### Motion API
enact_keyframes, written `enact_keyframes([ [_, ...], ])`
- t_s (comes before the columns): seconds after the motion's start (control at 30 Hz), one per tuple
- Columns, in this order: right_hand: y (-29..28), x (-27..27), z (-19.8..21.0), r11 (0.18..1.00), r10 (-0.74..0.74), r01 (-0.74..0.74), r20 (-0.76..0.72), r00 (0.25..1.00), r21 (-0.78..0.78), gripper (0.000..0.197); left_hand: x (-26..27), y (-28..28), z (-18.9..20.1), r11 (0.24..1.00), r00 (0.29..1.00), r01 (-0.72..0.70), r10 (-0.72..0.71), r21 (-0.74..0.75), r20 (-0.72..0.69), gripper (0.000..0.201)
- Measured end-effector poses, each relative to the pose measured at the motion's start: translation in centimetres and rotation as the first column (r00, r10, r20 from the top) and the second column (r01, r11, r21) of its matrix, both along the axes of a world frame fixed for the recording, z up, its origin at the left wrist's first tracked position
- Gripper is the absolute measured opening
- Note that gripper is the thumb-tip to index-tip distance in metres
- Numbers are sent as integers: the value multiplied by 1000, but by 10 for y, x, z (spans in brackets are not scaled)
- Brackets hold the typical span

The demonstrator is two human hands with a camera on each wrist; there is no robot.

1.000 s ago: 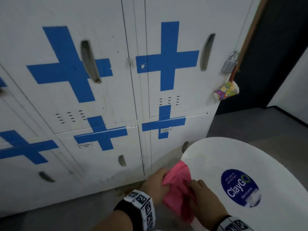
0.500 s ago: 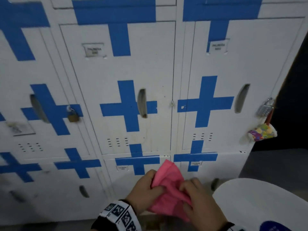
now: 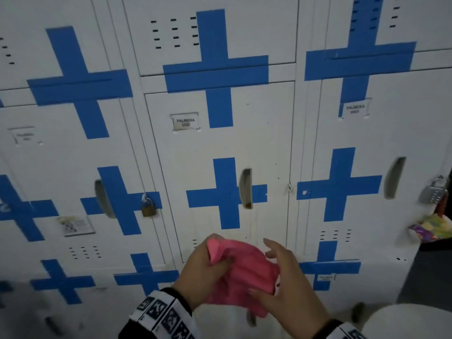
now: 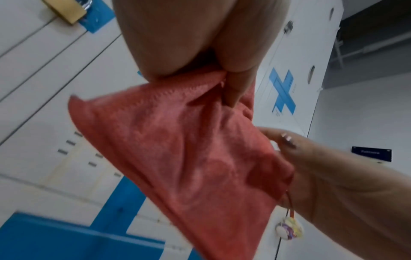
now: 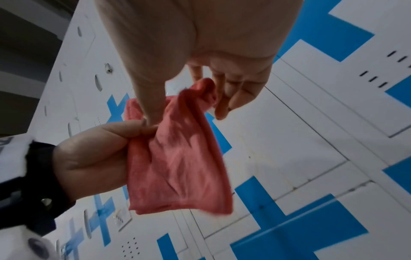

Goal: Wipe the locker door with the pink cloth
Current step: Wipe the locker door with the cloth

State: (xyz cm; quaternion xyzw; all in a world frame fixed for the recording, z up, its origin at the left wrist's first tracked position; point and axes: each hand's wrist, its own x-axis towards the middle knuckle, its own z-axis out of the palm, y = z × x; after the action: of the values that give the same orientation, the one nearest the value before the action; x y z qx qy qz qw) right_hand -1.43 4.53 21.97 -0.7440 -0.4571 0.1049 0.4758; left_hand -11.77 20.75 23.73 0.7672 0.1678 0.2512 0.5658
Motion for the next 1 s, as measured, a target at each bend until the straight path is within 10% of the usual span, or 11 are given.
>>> enact_keyframes([
  [0.23, 35, 23, 35, 969, -200, 170, 159, 967, 181, 2, 14, 27, 47, 986, 982, 122, -102, -118, 160, 16],
  [0.6, 56, 43, 88, 789, -243, 346, -259, 935, 507, 19, 47, 18, 53, 990, 979, 71, -93, 122, 182, 11],
  [0.73, 61, 53, 106, 733, -299, 355, -194, 934, 580, 21, 64, 22, 67, 963, 970, 170, -200, 210, 135, 11],
  [0.83, 63, 69, 122, 722, -423, 392, -85, 902, 570, 31, 69, 32, 82, 855, 984, 87, -155, 511, 91, 14],
  [1.0, 67, 93, 152, 721, -537, 357, 153, 830, 594, 48, 64, 70, 116, 459, 936, -351, 150, 816, 318, 23],
])
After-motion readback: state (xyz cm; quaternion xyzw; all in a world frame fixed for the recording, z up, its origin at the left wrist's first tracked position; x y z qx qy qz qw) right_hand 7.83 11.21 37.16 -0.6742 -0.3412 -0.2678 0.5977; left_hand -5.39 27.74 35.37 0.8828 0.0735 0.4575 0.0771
